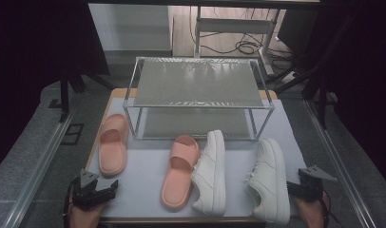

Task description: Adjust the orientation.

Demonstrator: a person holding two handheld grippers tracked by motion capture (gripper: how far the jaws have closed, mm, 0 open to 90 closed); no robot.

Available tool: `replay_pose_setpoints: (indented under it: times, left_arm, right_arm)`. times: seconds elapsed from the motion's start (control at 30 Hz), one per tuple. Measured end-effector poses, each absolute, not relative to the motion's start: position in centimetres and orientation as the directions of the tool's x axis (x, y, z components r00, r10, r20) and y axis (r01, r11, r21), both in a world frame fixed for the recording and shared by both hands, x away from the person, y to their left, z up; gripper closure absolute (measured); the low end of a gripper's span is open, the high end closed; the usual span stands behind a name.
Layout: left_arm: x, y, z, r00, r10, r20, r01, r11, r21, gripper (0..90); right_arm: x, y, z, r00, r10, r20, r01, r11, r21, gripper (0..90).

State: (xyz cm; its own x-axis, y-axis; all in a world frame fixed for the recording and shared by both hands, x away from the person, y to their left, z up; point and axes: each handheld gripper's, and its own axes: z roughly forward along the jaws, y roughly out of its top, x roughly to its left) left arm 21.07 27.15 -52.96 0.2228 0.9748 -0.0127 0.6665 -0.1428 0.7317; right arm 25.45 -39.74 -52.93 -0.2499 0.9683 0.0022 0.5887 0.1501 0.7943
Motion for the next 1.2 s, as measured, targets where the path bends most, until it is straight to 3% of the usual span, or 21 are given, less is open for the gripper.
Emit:
replay_pose_setpoints:
  times: [0.83,1.0,1.2]
  left_arm:
    - [21.1,27.5,-52.6,0.235,0.972,-0.027,0.683,-0.145,0.716,16.2]
    - [21.2,28.1,-52.1,0.200,0.976,-0.089,0.696,-0.077,0.714,16.6]
    - [21.5,27.7,-50.5,0.225,0.970,-0.090,0.682,-0.091,0.726,19.3]
  right_arm:
    - [25.4,-39.7,-52.9,-0.245,0.970,-0.004,0.588,0.152,0.794,14.0]
    - [25.4,-39.7,-52.9,-0.245,0.970,-0.003,0.588,0.151,0.795,14.0]
    - [25.4,-39.7,-52.9,-0.245,0.969,-0.002,0.589,0.150,0.794,13.8]
